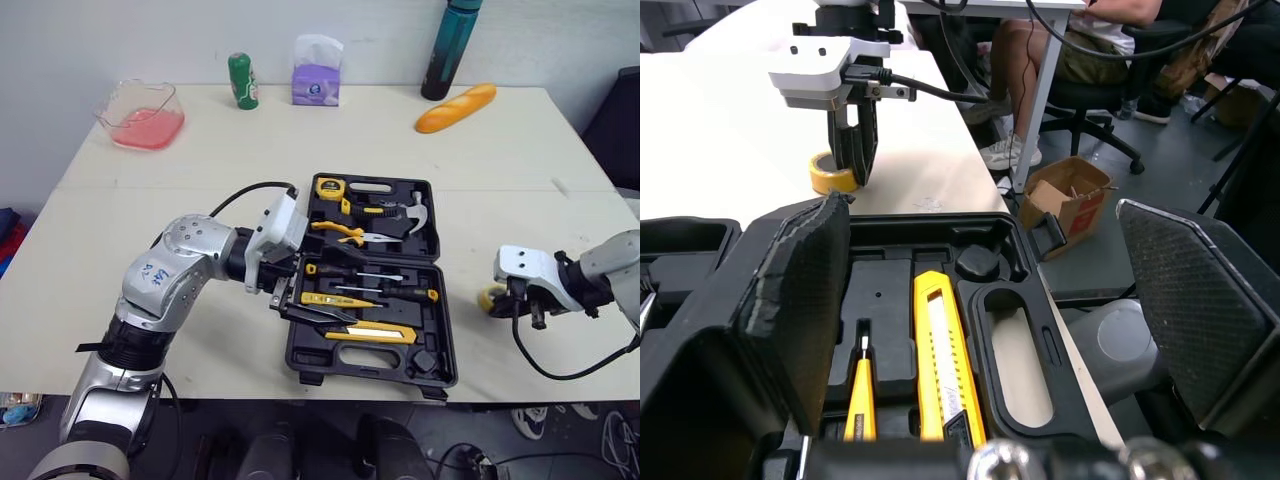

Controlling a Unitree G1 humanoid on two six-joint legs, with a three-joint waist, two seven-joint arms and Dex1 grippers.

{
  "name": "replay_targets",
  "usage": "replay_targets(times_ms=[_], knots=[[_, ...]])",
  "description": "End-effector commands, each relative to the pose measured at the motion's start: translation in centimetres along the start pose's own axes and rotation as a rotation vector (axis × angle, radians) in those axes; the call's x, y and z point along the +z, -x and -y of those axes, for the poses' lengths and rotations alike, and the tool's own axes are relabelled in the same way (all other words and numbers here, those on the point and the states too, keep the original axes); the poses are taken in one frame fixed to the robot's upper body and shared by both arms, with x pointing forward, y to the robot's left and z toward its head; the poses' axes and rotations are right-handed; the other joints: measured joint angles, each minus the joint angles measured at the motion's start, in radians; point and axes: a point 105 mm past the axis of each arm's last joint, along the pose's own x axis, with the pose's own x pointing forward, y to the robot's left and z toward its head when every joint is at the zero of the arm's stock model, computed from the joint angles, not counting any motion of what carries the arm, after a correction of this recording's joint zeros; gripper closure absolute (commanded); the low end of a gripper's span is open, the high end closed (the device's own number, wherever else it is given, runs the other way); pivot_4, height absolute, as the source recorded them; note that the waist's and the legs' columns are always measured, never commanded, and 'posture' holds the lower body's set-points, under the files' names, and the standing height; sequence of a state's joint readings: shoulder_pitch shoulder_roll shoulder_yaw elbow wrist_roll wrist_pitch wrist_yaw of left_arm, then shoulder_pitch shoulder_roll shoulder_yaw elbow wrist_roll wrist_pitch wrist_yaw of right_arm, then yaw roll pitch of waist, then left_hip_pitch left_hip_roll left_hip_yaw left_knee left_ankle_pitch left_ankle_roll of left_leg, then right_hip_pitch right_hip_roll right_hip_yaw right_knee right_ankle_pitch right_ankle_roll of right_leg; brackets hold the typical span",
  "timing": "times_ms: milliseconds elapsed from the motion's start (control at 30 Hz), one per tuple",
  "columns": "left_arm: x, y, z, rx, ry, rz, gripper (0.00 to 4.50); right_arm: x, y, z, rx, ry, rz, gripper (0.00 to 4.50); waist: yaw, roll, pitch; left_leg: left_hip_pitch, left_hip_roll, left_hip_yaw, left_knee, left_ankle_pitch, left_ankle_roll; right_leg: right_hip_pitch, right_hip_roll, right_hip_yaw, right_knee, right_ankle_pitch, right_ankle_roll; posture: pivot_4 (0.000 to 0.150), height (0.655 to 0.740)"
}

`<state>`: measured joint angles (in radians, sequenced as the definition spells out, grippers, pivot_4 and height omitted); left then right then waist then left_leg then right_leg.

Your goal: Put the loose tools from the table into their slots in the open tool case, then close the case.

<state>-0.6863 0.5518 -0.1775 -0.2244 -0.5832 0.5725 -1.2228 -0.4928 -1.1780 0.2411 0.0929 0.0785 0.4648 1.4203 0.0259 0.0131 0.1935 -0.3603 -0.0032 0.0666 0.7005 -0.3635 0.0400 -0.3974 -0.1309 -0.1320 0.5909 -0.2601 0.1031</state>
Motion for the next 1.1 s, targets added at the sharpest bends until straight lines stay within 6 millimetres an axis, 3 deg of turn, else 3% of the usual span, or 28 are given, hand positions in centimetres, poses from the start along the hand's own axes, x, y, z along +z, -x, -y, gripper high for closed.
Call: replay_targets(times_ms=[33, 167, 267, 367, 600, 767, 1067, 1100], knots=[[0.6, -0.4, 1.0, -0.041, -0.031, 0.009, 0.00, 3.6, 2.6, -1.5, 0.001, 0.064, 0.132, 4.46, -0.001, 0.000, 0.000, 0.000, 0.000, 0.000, 0.000, 0.000, 0.000, 0.000, 0.000, 0.000, 0.000, 0.000, 0.000, 0.150, 0.7314], [0.2, -0.4, 2.0, -0.093, -0.029, -0.028, 0.00, 6.7, 2.5, -5.7, 0.107, 0.096, 0.234, 4.46, -0.003, 0.000, 0.000, 0.000, 0.001, -0.001, 0.000, 0.000, -0.001, 0.000, 0.000, 0.000, 0.000, 0.000, 0.000, 0.150, 0.7314], [-0.3, -0.4, 2.8, -0.125, -0.032, -0.052, 0.00, 7.3, 1.5, -8.6, 0.168, 0.126, 0.245, 4.46, 0.001, 0.000, 0.000, 0.000, 0.002, -0.002, 0.000, 0.000, -0.001, 0.000, 0.000, 0.000, 0.000, 0.000, 0.000, 0.150, 0.7314], [-0.4, -0.5, 3.2, -0.146, -0.025, -0.055, 0.00, 7.6, 0.6, -10.1, 0.192, 0.126, 0.255, 4.46, 0.004, 0.000, 0.000, 0.000, 0.000, -0.002, 0.000, 0.000, -0.001, 0.001, -0.001, 0.000, 0.000, 0.000, 0.000, 0.150, 0.7314], [-0.7, -0.8, 3.6, -0.163, -0.023, -0.058, 0.00, 8.1, -0.8, -11.2, 0.191, 0.118, 0.273, 4.46, 0.001, 0.000, 0.000, 0.000, 0.000, -0.003, 0.000, 0.000, 0.000, 0.001, -0.001, 0.000, -0.001, 0.000, 0.000, 0.150, 0.7314], [-0.6, -0.9, 3.4, -0.162, -0.024, -0.057, 0.00, 7.1, -2.1, -11.8, 0.207, 0.101, 0.241, 4.46, 0.002, 0.000, 0.000, 0.000, 0.000, -0.003, 0.000, 0.000, 0.000, 0.001, -0.001, 0.000, -0.001, 0.000, 0.000, 0.150, 0.7314], [-0.6, -1.0, 3.4, -0.163, -0.022, -0.054, 0.00, 7.4, -2.4, -12.7, 0.231, 0.081, 0.264, 4.46, 0.001, 0.000, 0.000, 0.000, 0.000, -0.003, 0.000, 0.000, 0.000, 0.001, 0.000, 0.000, -0.001, 0.000, 0.000, 0.150, 0.7314], [-0.6, -1.0, 3.4, -0.164, -0.022, -0.053, 0.00, 7.5, -2.4, -12.8, 0.239, 0.078, 0.266, 3.52, 0.001, 0.000, 0.000, 0.000, 0.000, -0.003, 0.000, 0.000, 0.000, 0.001, 0.000, 0.000, -0.001, 0.000, 0.000, 0.150, 0.7314]])
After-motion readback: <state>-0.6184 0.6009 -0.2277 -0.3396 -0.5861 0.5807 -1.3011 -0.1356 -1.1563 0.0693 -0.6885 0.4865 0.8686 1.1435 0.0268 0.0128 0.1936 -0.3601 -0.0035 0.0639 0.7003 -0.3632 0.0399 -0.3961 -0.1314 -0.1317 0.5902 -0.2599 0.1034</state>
